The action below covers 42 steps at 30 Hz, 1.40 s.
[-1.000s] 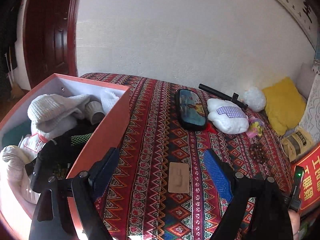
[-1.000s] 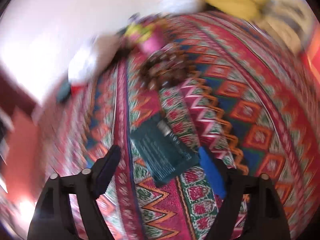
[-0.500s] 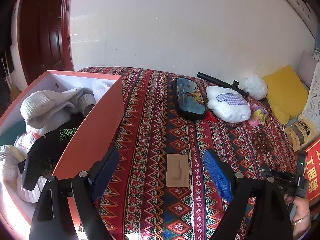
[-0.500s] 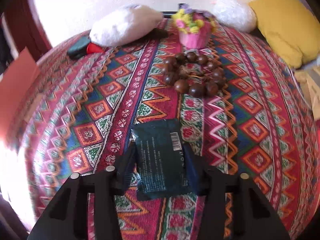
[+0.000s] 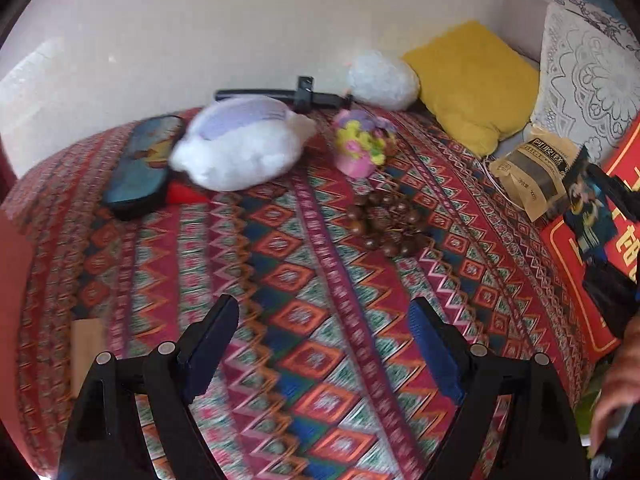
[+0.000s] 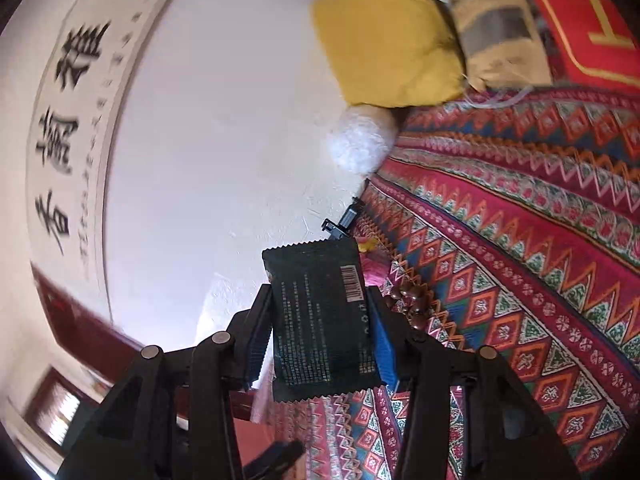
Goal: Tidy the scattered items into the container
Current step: 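Grasp the dark green snack packet with the right tool while the left tool grasps the bead bracelet, then drop the bead bracelet in the box with the left tool while the right tool drops the packet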
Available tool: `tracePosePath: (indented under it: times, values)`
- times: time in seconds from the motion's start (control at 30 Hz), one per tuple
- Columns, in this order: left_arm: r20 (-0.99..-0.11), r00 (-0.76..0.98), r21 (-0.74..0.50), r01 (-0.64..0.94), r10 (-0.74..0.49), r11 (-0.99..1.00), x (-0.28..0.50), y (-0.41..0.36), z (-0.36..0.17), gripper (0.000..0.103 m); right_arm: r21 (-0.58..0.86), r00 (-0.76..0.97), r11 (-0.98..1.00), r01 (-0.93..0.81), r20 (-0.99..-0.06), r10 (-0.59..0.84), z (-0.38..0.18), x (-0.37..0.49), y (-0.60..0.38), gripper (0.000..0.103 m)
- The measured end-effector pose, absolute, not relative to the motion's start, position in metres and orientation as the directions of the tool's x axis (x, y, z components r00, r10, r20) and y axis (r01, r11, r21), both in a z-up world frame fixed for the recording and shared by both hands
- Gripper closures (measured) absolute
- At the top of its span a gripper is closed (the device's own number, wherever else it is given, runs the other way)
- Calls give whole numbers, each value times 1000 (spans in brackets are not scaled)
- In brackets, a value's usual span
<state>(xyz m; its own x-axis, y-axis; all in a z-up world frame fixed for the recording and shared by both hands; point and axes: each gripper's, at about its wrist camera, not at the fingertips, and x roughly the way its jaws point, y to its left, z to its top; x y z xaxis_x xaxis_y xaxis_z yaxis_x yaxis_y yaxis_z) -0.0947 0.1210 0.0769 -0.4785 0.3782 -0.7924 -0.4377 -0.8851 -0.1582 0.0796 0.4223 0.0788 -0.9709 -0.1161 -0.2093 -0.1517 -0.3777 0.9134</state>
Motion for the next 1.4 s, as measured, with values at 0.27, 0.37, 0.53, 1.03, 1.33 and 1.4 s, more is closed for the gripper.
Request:
tracePosePath:
  times: [0.27, 0.37, 0.53, 1.03, 1.33, 1.4]
  values:
    - [-905, -357, -67, -421, 233, -904, -192, 226, 7, 50, 895, -959, -402, -190, -257, -119, 77, 73, 450, 60]
    - [-888, -401, -31, -435, 225, -900, -179, 232, 10, 58, 896, -953, -397, -200, -272, -133, 69, 66, 452, 60]
    - [-851, -329, -267, -399, 409, -877, -158, 194, 32, 59, 895, -955, -395, -206, -273, -120, 65, 70, 459, 60]
    - [-449, -367, -795, -252, 815, -552, -35, -26, 150, 58, 894, -949, -401, -201, -279, -147, 80, 78, 430, 60]
    - [-444, -673, -699, -154, 592, -698, 5, -236, 239, 58, 834, -916, -512, -204, -348, -201, 97, 54, 365, 60]
    - [-441, -717, -684, -121, 540, -719, -2, -276, 262, 58, 825, -910, -528, -201, -356, -210, 100, 50, 350, 60]
